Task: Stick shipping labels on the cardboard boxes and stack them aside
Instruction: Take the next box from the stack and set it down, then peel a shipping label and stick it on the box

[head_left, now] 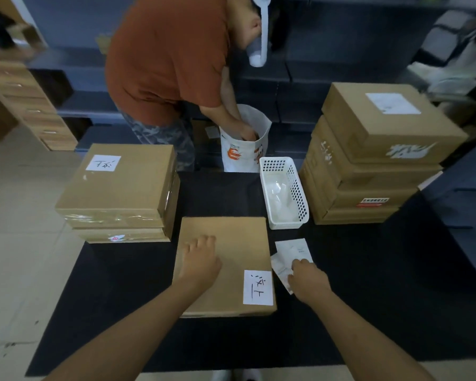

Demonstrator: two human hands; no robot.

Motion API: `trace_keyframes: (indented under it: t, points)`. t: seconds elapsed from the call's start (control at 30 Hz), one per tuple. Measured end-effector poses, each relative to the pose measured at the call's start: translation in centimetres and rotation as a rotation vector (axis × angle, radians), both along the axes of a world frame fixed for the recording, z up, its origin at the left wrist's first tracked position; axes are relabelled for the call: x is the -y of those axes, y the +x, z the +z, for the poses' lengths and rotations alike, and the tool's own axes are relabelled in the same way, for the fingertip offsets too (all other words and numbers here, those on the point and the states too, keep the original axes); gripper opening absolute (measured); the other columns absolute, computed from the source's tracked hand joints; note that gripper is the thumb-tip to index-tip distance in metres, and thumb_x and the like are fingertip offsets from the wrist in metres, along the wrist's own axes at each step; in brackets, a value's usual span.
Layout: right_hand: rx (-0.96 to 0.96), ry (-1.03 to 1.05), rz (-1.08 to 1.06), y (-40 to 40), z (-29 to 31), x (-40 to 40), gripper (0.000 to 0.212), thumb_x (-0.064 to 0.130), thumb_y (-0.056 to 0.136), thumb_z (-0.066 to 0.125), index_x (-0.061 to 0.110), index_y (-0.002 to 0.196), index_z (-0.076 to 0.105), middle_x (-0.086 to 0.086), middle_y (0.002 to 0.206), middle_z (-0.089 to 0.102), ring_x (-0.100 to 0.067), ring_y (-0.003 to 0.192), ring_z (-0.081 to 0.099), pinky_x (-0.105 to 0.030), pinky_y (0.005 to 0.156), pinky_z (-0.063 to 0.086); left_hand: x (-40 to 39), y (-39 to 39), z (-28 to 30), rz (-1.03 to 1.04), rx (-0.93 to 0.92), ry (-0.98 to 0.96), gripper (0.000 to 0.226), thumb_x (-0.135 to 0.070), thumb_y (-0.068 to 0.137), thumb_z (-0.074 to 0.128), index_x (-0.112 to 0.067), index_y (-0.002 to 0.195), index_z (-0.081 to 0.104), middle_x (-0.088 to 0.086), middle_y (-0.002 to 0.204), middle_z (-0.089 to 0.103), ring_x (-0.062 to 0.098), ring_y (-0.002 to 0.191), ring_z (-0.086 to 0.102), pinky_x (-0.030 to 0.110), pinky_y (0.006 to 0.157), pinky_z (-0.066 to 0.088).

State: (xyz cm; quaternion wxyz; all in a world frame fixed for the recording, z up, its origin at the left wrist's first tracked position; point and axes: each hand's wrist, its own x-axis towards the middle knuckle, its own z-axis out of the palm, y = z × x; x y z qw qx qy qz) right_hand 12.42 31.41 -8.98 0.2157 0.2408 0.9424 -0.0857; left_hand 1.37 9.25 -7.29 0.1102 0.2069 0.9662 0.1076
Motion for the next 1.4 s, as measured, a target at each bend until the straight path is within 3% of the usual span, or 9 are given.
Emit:
trace_keyframes:
  t: [0.17,0.33,0.47,0.7,1.07,1.2,1.33,1.4]
  points:
    - [-0.007,-0.008,-0.022,0.4,-0.2,-2.5,0.027,0.024,0.096,0.046,0.015,0.121,0.049,-0.005,0.123,0.052,-0.018,0.108,0.052,-0.028,0.085,0.047,-7.0,0.8,0.6,-0.228,-0.007,0.004,0.042,-0.018,0.092,0.044,-0.015,0.134,0.042,0.004,0.133,0.045,0.023,0.123,0.041,0.033,0.105,0.028]
    - [-0.021,-0.037,-0.014,0.5,-1.8,-5.8,0.029,0.027,0.096,0.047,0.013,0.122,0.050,-0.006,0.122,0.052,-0.019,0.108,0.053,-0.029,0.083,0.047,-13.6,1.6,-0.1,-0.326,-0.036,-0.059,0.038,-0.013,0.091,0.044,-0.013,0.129,0.046,0.007,0.128,0.046,0.025,0.120,0.040,0.032,0.103,0.026]
    - [0.008,-0.097,0.016,0.0,-3.6,-8.2,0.039,0.038,0.097,0.047,0.012,0.126,0.046,-0.007,0.126,0.050,-0.021,0.113,0.051,-0.031,0.088,0.046,-17.6,2.0,-1.6,-0.303,-0.011,-0.131,0.036,-0.012,0.089,0.045,-0.013,0.125,0.046,0.006,0.125,0.048,0.024,0.118,0.042,0.031,0.102,0.028]
    - [-0.009,-0.178,0.027,-1.3,-5.9,-9.5,0.053,0.045,0.094,0.053,0.011,0.132,0.040,-0.008,0.130,0.045,-0.023,0.118,0.048,-0.032,0.093,0.044,-21.2,3.4,-4.6,-0.196,0.137,-0.216,0.031,-0.015,0.089,0.048,-0.012,0.119,0.049,0.007,0.121,0.053,0.024,0.109,0.049,0.030,0.088,0.037]
    - [-0.043,-0.306,-0.155,-2.1,-8.2,-10.2,0.051,0.020,0.089,0.065,0.010,0.133,0.039,-0.010,0.133,0.044,-0.023,0.121,0.048,-0.030,0.098,0.044,-21.3,3.4,-6.4,-0.128,0.163,-0.248,0.038,-0.011,0.090,0.043,-0.010,0.128,0.044,0.010,0.124,0.050,0.025,0.110,0.048,0.029,0.089,0.037]
    - [-0.001,-0.362,-0.171,-2.1,-7.3,-10.8,0.032,0.016,0.093,0.054,0.013,0.125,0.050,-0.006,0.123,0.055,-0.020,0.111,0.056,-0.028,0.089,0.048,-21.3,3.2,-6.3,-0.144,0.161,-0.236,0.034,-0.010,0.090,0.044,-0.010,0.124,0.046,0.009,0.124,0.050,0.025,0.110,0.048,0.029,0.087,0.036]
    - [0.021,-0.600,-0.266,-2.7,-4.8,-12.2,0.016,0.027,0.093,0.054,0.014,0.102,0.059,0.003,0.092,0.060,-0.011,0.080,0.058,-0.024,0.068,0.049,-21.7,2.5,-5.2,-0.137,0.190,-0.162,0.036,-0.010,0.089,0.047,-0.010,0.125,0.047,0.008,0.123,0.050,0.024,0.108,0.049,0.029,0.088,0.039]
    - [-0.002,-0.692,-0.264,-3.1,-3.1,-13.3,0.019,0.027,0.092,0.056,0.010,0.098,0.060,-0.001,0.090,0.061,-0.015,0.081,0.060,-0.030,0.073,0.052,-22.0,1.9,-4.2,-0.127,0.181,-0.111,0.035,-0.013,0.090,0.048,-0.012,0.125,0.048,0.007,0.123,0.051,0.023,0.106,0.049,0.028,0.086,0.039]
